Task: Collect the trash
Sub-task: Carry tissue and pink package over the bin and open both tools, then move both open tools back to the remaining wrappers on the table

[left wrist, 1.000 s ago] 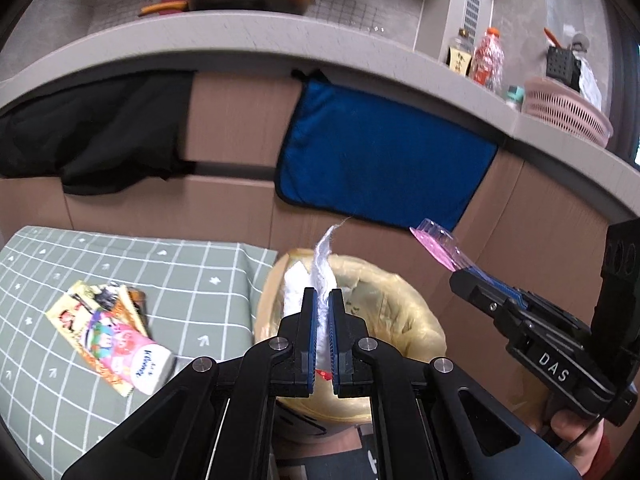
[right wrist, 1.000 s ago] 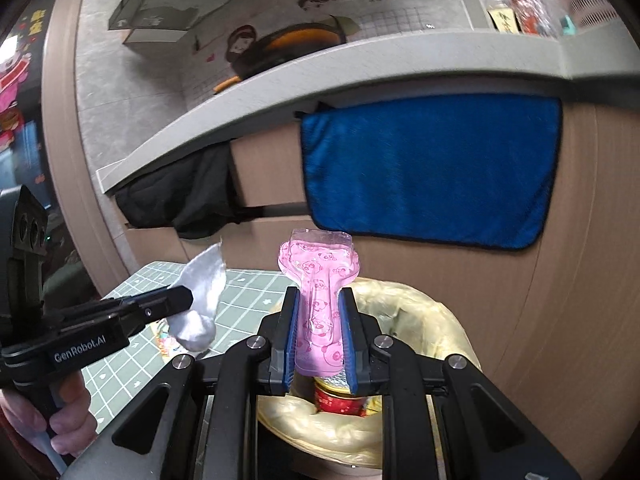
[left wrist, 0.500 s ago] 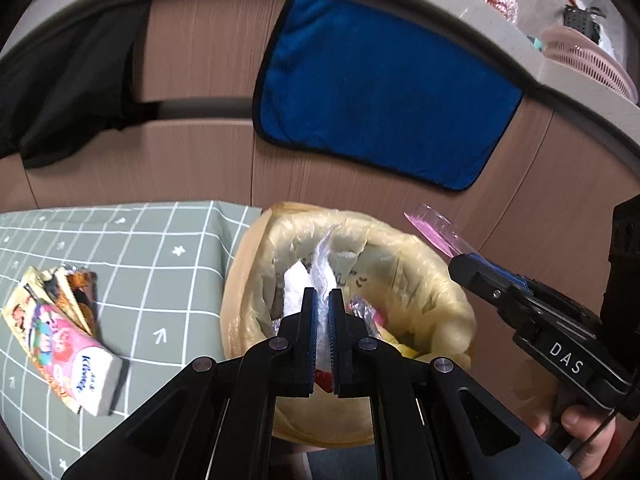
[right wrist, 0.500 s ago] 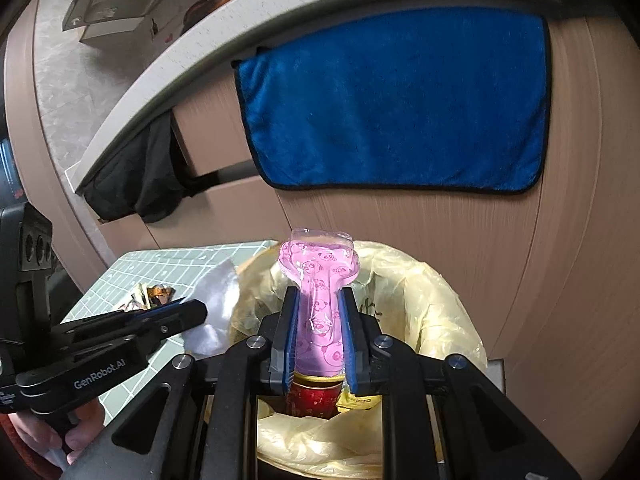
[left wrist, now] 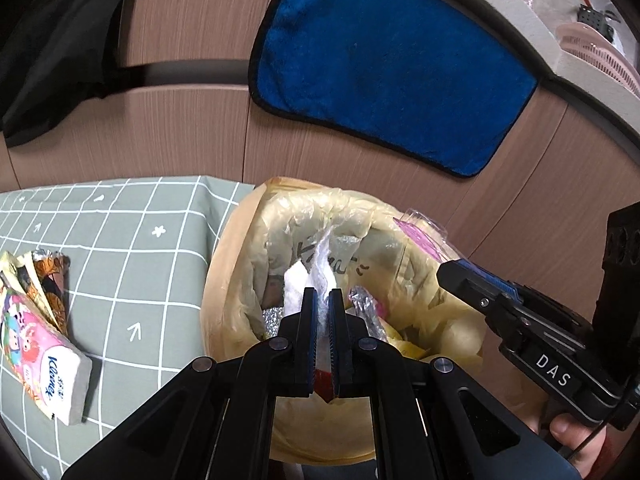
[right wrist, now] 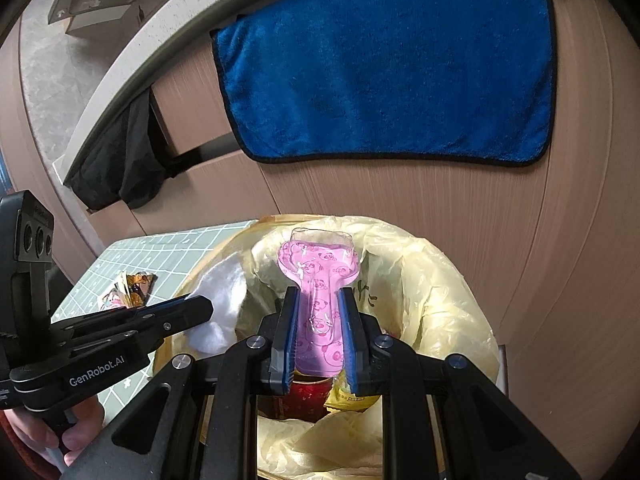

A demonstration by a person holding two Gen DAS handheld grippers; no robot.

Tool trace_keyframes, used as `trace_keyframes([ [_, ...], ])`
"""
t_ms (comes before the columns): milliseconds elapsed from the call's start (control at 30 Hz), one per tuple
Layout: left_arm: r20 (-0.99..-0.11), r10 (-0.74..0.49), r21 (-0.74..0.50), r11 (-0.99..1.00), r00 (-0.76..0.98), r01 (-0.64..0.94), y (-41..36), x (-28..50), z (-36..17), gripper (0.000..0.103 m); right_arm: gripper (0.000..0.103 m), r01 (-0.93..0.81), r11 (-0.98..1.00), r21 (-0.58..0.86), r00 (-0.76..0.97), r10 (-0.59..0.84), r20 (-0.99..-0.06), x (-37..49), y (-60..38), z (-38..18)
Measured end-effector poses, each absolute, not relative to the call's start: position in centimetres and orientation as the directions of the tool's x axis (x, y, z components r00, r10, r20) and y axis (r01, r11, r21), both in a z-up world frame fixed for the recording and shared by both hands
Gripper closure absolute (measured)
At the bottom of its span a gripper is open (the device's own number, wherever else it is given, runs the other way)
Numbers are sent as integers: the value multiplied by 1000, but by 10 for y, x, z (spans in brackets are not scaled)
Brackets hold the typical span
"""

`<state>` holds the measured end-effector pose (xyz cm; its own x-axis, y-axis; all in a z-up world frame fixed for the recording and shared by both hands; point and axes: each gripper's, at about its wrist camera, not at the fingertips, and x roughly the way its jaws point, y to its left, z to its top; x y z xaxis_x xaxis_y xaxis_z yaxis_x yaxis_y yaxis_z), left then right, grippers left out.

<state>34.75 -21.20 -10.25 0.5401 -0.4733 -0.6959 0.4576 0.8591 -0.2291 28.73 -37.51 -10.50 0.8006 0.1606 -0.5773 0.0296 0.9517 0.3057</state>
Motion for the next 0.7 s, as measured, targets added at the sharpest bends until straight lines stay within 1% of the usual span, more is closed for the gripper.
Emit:
trace_keyframes([
  [133,-700,-491,-249,849,519,467,-213,350,-105,98,85,38,952,304,792,156,-590,291,-375,-108],
  [200,-700,-507,-269,839,503,473,-212,352,-105,97,83,41,951,306,787,158,-596,292,-376,-109],
  [267,-699,-516,-279,834,495,476,-212,353,-105,95,83,50,952,303,784,151,-602,291,-376,-109],
  [300,-695,-519,-278,832,497,479,-212,354,-104,93,81,54,950,308,783,151,-603,291,-377,-109],
  [333,-692,-517,-270,833,505,482,-211,353,-102,89,77,57,947,315,781,154,-606,291,-377,-110],
  [367,-687,-513,-263,835,514,483,-211,351,-100,82,67,64,944,323,775,157,-613,292,-378,-110],
  [400,-685,-514,-261,835,517,484,-210,350,-97,78,63,69,943,326,772,156,-616,292,-379,-110],
  [433,-681,-519,-265,832,516,487,-208,349,-94,69,62,77,942,326,771,151,-619,291,-379,-110],
  [467,-673,-531,-279,826,514,489,-206,349,-92,64,62,82,944,321,769,145,-622,290,-378,-108],
  [533,-643,-572,-337,809,510,482,-197,346,-85,61,62,87,947,311,769,135,-625,289,-377,-105],
  [600,-637,-577,-361,809,512,463,-187,346,-78,60,62,90,950,300,773,123,-622,286,-373,-98],
  [700,-627,-529,-318,844,572,433,-167,339,-62,60,60,77,954,291,787,121,-605,280,-365,-84],
])
